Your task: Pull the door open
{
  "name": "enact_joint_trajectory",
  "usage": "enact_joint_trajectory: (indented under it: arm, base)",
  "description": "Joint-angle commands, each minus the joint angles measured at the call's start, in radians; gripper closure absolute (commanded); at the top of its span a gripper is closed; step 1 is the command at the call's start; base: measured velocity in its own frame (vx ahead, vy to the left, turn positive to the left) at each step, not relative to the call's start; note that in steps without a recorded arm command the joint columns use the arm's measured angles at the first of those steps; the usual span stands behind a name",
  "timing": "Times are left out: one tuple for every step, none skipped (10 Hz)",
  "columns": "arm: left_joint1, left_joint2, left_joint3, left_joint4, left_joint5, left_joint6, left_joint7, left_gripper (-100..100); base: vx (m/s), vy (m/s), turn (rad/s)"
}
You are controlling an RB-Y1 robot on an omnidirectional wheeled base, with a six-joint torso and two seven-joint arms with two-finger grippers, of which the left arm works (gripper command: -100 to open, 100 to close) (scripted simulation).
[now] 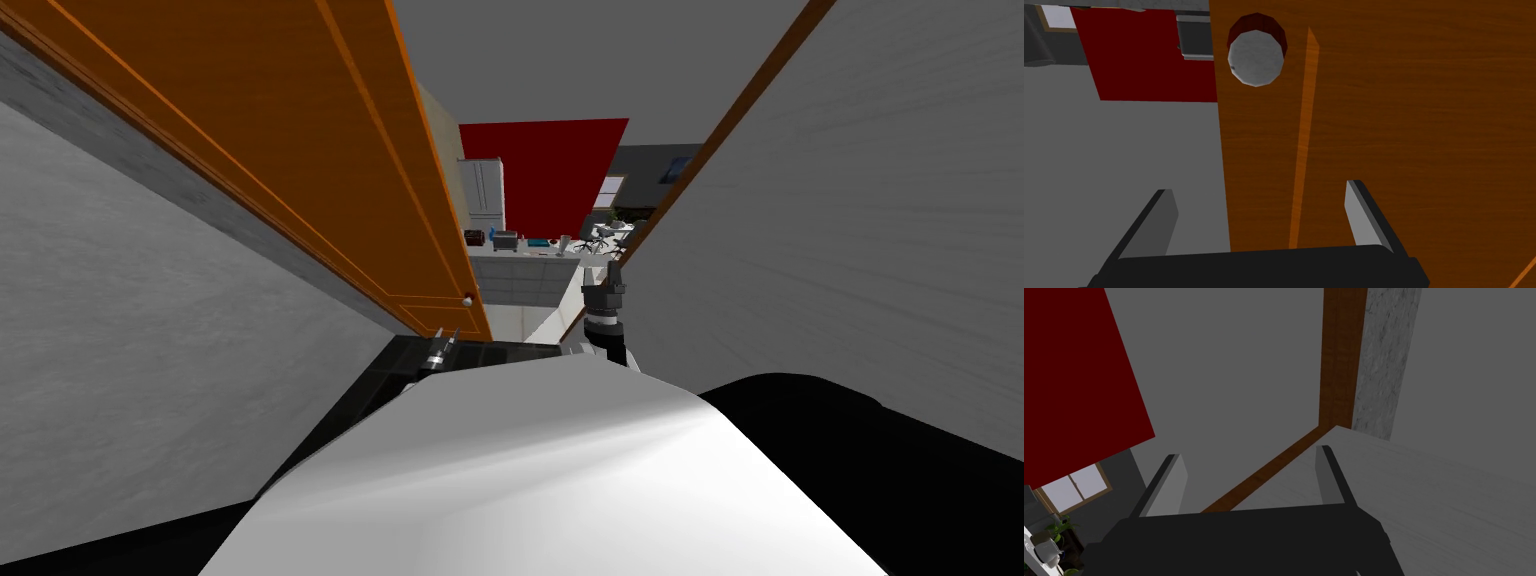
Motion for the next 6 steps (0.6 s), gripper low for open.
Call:
enact_joint_trajectory:
  arm:
    - [-0.011, 0.004, 0.002, 0.035, -0.008, -0.009, -0.025, -100]
    - [-0.016, 0.006, 0.003, 0.055, -0.014, -0.013, -0.041, -100]
    - [-0.022, 0.009, 0.005, 0.08, -0.022, -0.018, -0.06, -100]
    - [-0.026, 0.007, 0.006, 0.083, -0.016, -0.023, -0.05, -100]
    - [-0.026, 0.016, 0.023, 0.106, -0.005, -0.037, -0.058, -100]
    - [-0.026, 0.018, 0.028, 0.113, -0.001, -0.041, -0.058, -100]
  base:
    - [0.121, -0.033, -0.012]
    - [0.147, -0.048, -0.018]
    - [0.157, -0.057, -0.016]
    - [0.07, -0.024, 0.0]
    - [0.134, -0.06, -0.182]
    - [0.185, -0.068, -0.138]
